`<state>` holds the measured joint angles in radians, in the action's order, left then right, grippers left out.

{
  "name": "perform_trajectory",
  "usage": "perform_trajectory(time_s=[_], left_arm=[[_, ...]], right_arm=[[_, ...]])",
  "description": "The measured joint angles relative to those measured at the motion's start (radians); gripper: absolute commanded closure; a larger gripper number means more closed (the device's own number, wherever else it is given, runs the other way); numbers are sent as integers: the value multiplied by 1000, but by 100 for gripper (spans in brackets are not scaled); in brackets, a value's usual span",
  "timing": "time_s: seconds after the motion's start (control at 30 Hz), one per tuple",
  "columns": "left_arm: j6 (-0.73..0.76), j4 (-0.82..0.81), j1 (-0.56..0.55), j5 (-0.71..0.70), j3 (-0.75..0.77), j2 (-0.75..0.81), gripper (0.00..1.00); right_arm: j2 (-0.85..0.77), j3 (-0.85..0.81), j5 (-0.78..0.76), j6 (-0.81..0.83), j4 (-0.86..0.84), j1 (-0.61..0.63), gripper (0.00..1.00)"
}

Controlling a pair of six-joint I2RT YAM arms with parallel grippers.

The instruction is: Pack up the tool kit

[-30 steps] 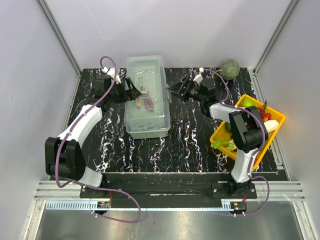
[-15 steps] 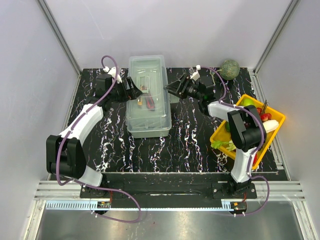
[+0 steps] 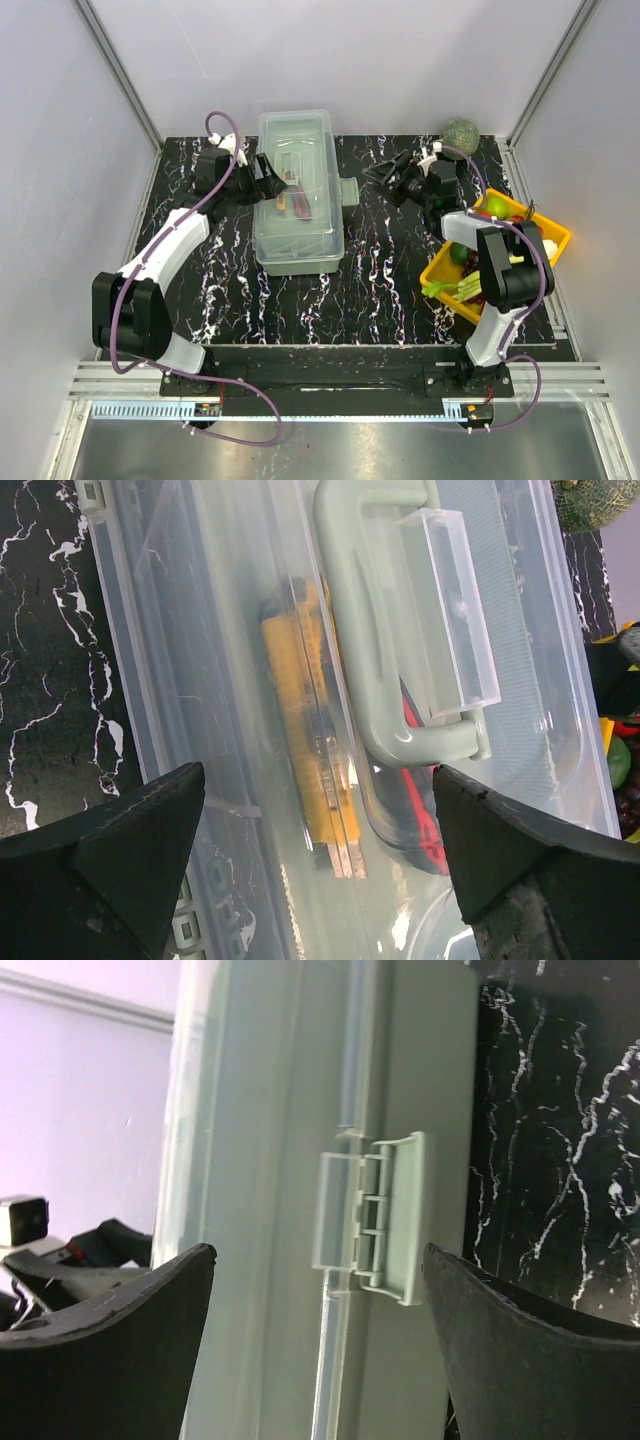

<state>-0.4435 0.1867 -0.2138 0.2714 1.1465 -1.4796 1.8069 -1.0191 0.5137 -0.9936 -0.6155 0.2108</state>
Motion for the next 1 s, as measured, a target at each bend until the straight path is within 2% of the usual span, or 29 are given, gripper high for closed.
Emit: perform_trajectory(time_s=[0.13,0.27,0.4,0.53,0.7,1.0], left_arm=[[-11,16,-8,-31,5,7,1],[-36,19,-2,-39,5,14,1],[-62,-20,14,-36,5,14,1],[-83,-79,34,-18,5,14,1],[-92,-160,46,44,5,-6,1],[-100,-152,58,58,39,-121,1]], right_arm=[[74,24,3,-88,-91,-23,15],[199,48,29,-197,-233,-36,11],[358,43,88,-326,-444,-43,5],[491,-29,154,-466,-566,-43,2],[515,-95,212,-539,-629,-39,2],[515,-193,269,-574,-676,-16,0]])
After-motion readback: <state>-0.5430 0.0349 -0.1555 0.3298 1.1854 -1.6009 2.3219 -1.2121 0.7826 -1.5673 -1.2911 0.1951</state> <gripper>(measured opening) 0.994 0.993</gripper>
